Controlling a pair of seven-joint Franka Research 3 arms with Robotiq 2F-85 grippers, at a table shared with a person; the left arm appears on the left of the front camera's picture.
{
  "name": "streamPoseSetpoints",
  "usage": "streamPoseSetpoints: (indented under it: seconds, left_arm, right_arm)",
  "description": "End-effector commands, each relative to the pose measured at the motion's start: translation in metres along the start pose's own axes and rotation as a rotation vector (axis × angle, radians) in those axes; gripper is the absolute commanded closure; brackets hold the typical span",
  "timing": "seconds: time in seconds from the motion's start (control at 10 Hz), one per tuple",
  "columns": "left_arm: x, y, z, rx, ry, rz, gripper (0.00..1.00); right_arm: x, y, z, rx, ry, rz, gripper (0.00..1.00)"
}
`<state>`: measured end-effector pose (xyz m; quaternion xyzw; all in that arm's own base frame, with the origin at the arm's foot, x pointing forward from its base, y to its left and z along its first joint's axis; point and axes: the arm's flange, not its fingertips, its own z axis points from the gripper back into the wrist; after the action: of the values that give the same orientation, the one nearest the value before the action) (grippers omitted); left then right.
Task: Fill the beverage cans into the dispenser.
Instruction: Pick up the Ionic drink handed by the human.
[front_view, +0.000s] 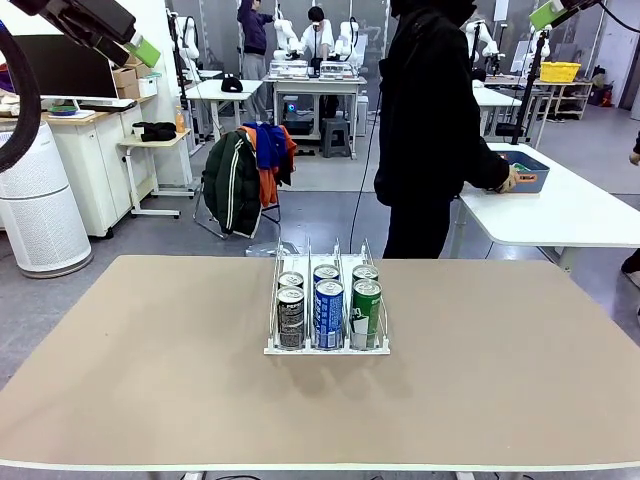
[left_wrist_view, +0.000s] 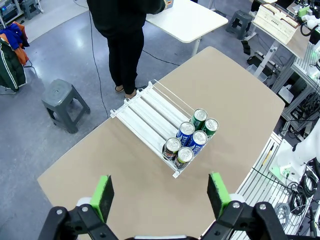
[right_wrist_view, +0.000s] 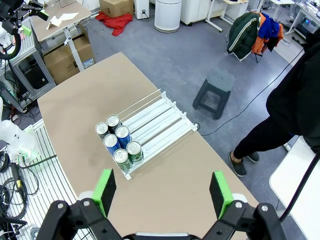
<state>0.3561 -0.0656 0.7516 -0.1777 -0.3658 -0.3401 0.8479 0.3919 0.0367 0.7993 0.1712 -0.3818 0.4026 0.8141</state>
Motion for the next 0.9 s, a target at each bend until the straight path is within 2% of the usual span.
streamPoseSetpoints:
  seconds: [0.0, 0.8]
  left_arm:
    - [-0.0006, 0.0004, -0.0005, 0.000, 0.001, 0.001, 0.00]
    - [-0.0006, 0.0004, -0.0005, 0.000, 0.001, 0.001, 0.00]
  right_arm:
    - [0.0001, 0.0001, 0.0004, -0.001, -0.001, -0.002, 0.00]
    - [0.0001, 0.0001, 0.0004, -0.001, -0.001, -0.002, 0.00]
